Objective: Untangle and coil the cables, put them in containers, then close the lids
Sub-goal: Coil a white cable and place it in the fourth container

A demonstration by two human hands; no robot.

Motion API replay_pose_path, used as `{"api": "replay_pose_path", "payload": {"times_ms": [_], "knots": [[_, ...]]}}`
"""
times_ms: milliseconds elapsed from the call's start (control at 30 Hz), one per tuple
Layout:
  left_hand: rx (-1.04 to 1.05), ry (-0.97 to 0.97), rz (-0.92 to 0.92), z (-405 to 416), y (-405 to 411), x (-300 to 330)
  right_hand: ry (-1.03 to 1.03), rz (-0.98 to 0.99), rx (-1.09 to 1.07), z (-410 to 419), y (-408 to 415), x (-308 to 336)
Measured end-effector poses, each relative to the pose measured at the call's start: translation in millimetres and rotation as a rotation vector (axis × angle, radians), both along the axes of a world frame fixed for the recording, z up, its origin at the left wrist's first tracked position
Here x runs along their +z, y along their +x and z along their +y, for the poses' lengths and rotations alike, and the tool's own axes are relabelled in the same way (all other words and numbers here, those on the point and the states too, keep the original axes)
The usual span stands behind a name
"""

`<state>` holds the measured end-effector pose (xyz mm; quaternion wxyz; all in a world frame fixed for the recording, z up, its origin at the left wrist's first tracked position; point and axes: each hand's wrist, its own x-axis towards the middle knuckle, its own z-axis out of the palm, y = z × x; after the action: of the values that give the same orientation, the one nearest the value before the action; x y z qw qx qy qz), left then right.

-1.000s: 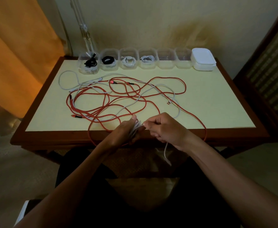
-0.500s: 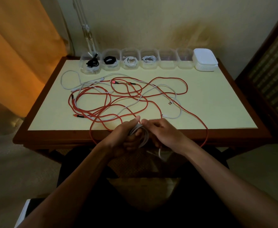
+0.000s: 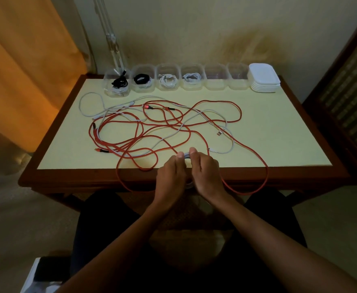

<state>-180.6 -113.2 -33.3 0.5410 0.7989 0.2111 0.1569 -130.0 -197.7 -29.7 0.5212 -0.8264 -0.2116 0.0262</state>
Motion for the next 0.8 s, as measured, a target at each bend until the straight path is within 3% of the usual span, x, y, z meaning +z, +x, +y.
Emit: {"api": "replay_pose_path", "payload": {"times_ms": [100, 200, 333, 500, 633, 733, 800], "knots": [[-0.055, -0.064, 0.053, 6.2, 0.4, -3.7, 0.053, 0.072, 0.009, -5.3, 0.0, 1.2], [-0.133, -0.007, 0.076, 14.3, 1.4, -2.8, 0.03, 0.121, 0.052, -9.8, 3.3, -0.7], [-0.244, 0.074, 0.097, 30.2, -1.0, 0.6, 0.041, 0.012, 0.065, -24.3, 14.6, 0.3], [-0.294, 0.056, 0.026, 32.2, -3.0, 3.1, -0.167, -0.004, 0.097, -38.1, 18.3, -2.1], [-0.278, 0.061, -0.007, 26.8, 0.4, 0.0, -0.074, 0.337, 0.173, -38.0, 12.7, 5.5], [-0.254, 0.156, 0.025, 29.6, 3.1, -4.2, 0.224, 0.771, 0.119, -37.9, 13.0, 11.7], [-0.252, 0.226, 0.066, 32.6, 3.5, -9.2, 0.388, 0.915, 0.118, -36.7, 11.6, 15.6]]}}
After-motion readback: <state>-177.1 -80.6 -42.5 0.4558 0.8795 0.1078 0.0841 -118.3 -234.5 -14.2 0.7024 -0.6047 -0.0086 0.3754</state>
